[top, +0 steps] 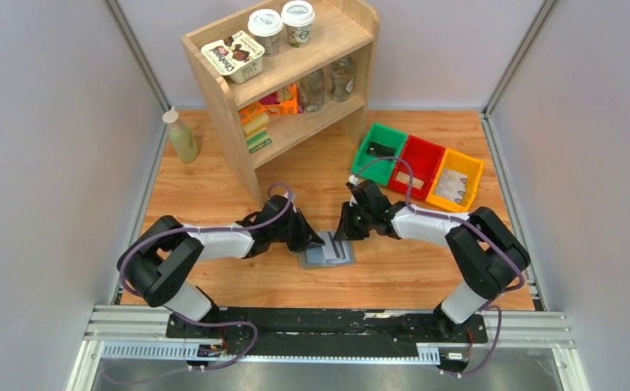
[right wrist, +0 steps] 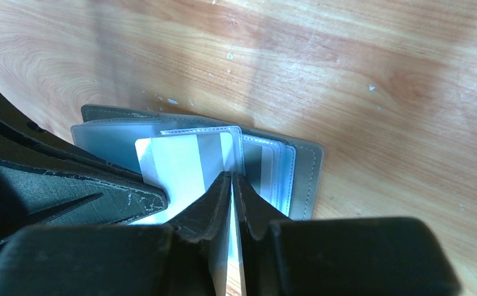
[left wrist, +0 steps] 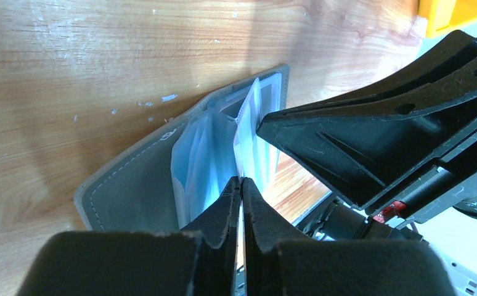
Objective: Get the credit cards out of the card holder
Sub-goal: Remove the credit card from the card holder.
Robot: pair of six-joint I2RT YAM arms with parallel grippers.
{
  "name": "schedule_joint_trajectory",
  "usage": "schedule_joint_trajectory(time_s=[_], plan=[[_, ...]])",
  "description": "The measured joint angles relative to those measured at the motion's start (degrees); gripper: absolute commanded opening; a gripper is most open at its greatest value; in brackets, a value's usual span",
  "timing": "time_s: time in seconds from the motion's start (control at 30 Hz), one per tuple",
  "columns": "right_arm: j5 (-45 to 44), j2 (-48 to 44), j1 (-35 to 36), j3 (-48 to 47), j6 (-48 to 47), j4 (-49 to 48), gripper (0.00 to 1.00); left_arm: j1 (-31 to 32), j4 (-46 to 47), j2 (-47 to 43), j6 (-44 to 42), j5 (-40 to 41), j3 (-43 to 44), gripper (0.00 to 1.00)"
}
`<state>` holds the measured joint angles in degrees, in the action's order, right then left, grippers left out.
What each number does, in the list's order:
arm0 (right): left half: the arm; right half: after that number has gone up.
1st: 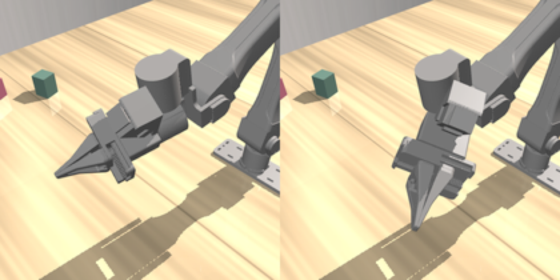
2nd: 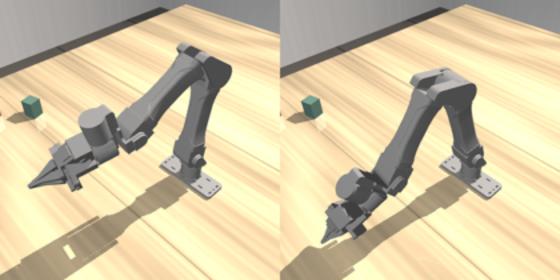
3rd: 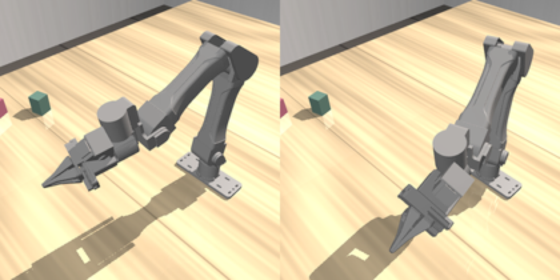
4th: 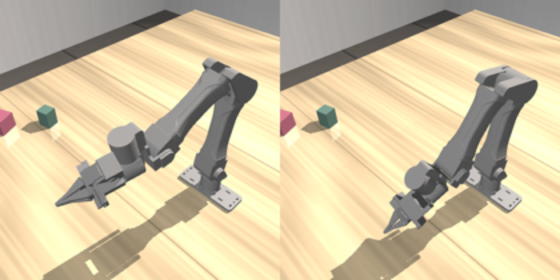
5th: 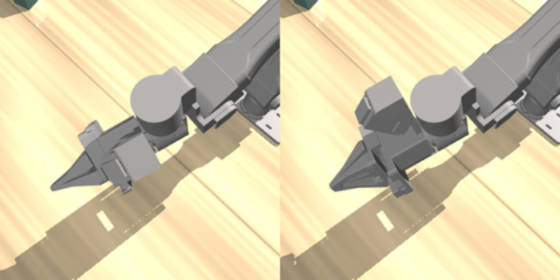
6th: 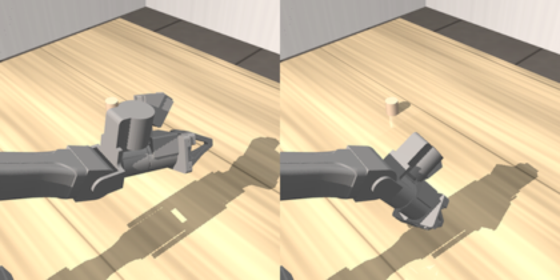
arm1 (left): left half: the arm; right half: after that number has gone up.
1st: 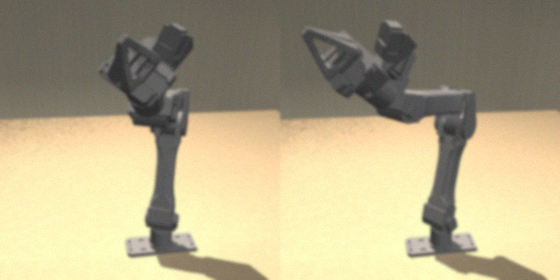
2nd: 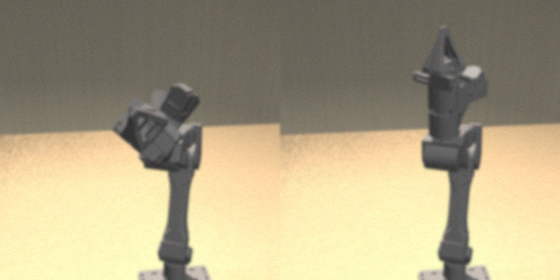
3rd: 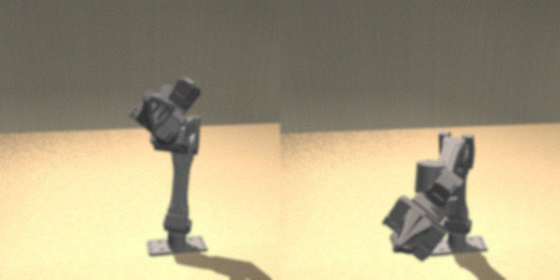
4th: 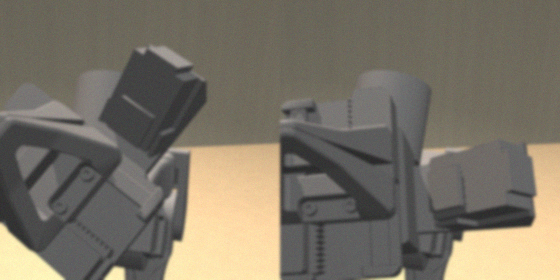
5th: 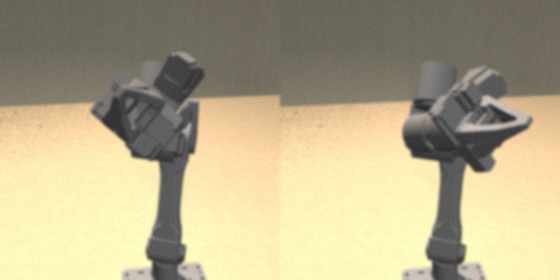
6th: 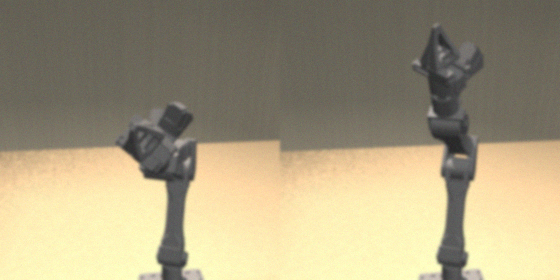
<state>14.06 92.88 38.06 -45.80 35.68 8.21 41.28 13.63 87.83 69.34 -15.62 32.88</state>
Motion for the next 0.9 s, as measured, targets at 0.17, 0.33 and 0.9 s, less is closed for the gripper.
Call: schedule_joint_trajectory(time_s=[0.17, 0.33, 0.9], plan=[[0.55, 0.63, 0.0, 0.13, 0.31, -1.36, 0.13, -0.02, 0.59, -1.62, 0.52, 0.9, -1.44, 0.05], [0.83, 0.76, 0.0, 0.76, 0.57, -2.71, 0.12, -0.13, 0.98, -3.28, 1.14, 1.42, -3.06, 0.05], [1.11, 0.98, -0.13, 1.53, 1.62, -5.27, 0.15, -2.03, -5.05, -14.91, 0.59, 3.43, -8.61, 0.0]])
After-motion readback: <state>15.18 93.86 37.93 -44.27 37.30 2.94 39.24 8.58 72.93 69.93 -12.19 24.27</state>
